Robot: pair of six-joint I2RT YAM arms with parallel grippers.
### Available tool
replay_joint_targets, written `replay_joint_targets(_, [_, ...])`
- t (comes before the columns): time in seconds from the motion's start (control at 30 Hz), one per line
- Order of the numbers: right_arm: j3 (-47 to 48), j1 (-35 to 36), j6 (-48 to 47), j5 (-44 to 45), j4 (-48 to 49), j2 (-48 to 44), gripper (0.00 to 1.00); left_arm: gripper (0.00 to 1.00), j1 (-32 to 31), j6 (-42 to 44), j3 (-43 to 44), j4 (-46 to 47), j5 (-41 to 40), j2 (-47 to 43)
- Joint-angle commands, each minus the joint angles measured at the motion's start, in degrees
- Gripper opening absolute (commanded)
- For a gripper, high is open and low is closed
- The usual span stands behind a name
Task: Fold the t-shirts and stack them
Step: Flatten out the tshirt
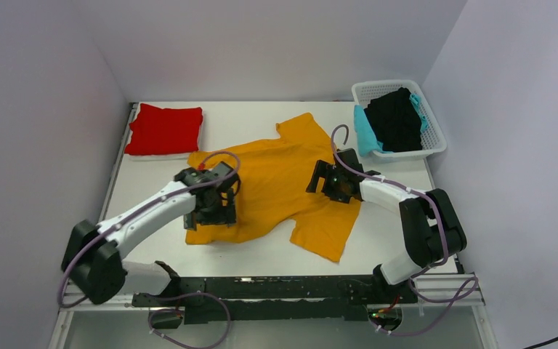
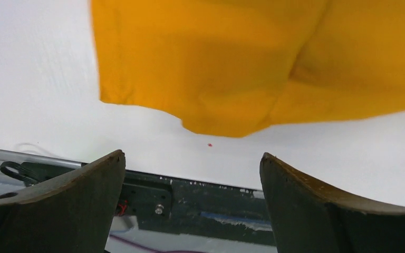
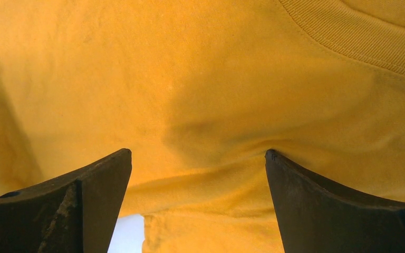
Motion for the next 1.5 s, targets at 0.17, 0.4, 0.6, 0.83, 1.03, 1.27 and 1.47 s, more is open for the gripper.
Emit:
replay_joint_targets(0.17, [-1.17, -0.18, -1.98, 3.41, -2.16, -0.58, 1.0, 1.0, 25.91, -4.89, -20.86, 16.45, 0.84, -23.45])
replay_joint_targets(0.4, [-0.66, -0.13, -2.29, 3.44, -2.77, -0.09, 1.0, 0.97, 37.33, -6.04, -31.88, 27.14, 8.68, -26.83])
replay_joint_targets(0.6, [-0.57, -0.13, -2.27, 4.17, -2.72, -0.23, 1.0, 0.75, 37.94, -5.72, -31.87, 23.77, 7.73, -25.0])
replay_joint_targets(0.83, [-0.43, -0.17, -2.18, 5.88, -3.54, -0.18, 1.0, 0.55, 37.89, -4.99, -32.96, 26.26, 11.91, -18.54])
replay_joint_targets(1.03, [-0.48, -0.13, -2.16, 5.82, -3.56, -0.17, 1.0, 0.42, 37.85, -4.69, -32.61, 30.8, 12.39, -11.8])
replay_joint_targets(1.27, [-0.13, -0.06, -2.1, 6.15, -3.92, 0.32, 1.0, 0.0, 37.53, -2.45, -32.01, 32.85, 13.71, -8.46])
replay_joint_targets(1.47, [1.1, -0.12, -2.42, 9.02, -5.95, -0.96, 1.0, 0.0, 36.36, -0.66, -31.76, 32.98, 13.42, -13.21])
